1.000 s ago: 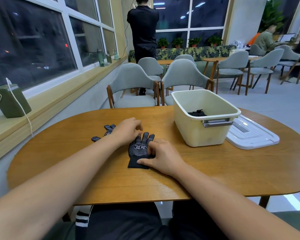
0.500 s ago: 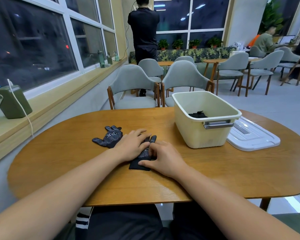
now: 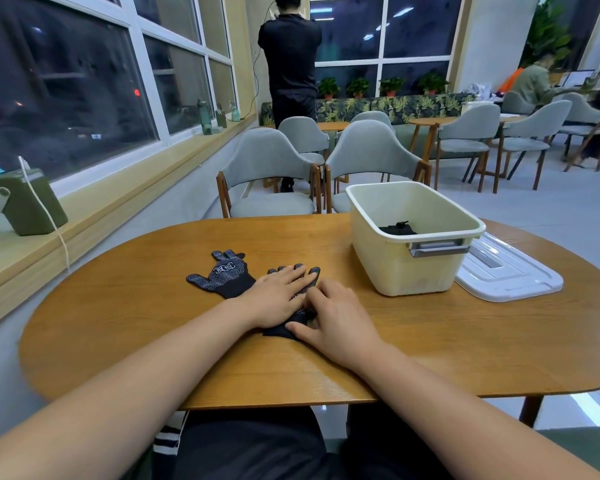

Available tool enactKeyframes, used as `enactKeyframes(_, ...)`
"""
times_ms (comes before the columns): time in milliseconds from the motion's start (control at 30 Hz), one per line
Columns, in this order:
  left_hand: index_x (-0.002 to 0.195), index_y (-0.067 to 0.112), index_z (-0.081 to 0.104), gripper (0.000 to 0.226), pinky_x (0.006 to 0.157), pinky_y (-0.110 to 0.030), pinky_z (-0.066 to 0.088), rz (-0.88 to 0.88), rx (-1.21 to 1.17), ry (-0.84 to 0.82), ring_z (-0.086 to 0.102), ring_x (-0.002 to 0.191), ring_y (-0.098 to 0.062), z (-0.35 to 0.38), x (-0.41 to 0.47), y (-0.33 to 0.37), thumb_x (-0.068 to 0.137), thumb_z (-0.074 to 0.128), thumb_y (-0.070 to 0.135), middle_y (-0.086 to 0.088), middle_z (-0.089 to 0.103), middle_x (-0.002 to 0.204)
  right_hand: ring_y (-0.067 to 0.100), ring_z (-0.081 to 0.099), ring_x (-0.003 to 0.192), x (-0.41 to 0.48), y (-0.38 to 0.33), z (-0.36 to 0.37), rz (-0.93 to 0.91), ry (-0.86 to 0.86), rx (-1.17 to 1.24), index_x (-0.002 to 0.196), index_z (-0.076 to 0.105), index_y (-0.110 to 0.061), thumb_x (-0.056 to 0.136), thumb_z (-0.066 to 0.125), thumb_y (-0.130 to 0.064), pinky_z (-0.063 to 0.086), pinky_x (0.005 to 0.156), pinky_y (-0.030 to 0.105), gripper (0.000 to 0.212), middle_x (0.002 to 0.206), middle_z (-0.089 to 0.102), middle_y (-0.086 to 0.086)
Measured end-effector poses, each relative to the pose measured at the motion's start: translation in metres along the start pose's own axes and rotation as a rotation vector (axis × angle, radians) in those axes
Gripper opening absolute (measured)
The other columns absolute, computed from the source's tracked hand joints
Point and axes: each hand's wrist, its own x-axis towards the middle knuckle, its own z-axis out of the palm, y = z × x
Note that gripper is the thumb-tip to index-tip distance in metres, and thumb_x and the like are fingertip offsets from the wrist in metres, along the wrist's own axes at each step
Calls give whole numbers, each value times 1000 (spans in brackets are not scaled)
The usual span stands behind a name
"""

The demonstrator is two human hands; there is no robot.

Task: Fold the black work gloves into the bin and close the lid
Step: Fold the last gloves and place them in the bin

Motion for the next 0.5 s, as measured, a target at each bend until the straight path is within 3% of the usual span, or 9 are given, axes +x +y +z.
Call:
enactKeyframes(200,169,46,19,62,133,-44,10,2,-30,5,2,166,-12,-2,0,-10,110,30,64,13,7,179,26,57,106,-4,-3,1,17,-55,-63,114,63,-24,90,44,-73,46,92,41,58,110,58,-1)
enactKeyframes(400,169,47,7,66,135,-44,7,1,20,-19,-2,166,-17,6,-1,-18,109,24,68,9,0,180,28,59,103,-4,-4,0,53,-57,-71,115,66,-23,88,44,-75,50,94,44,63,109,59,0)
enactKeyframes(500,169,44,23,66,133,-43,15,-21,-108,54,11,165,-15,0,-4,-17,108,31,69,10,14,179,29,59,101,-4,-4,0,57,-41,-83,114,66,-22,87,46,-75,49,91,45,63,106,59,1)
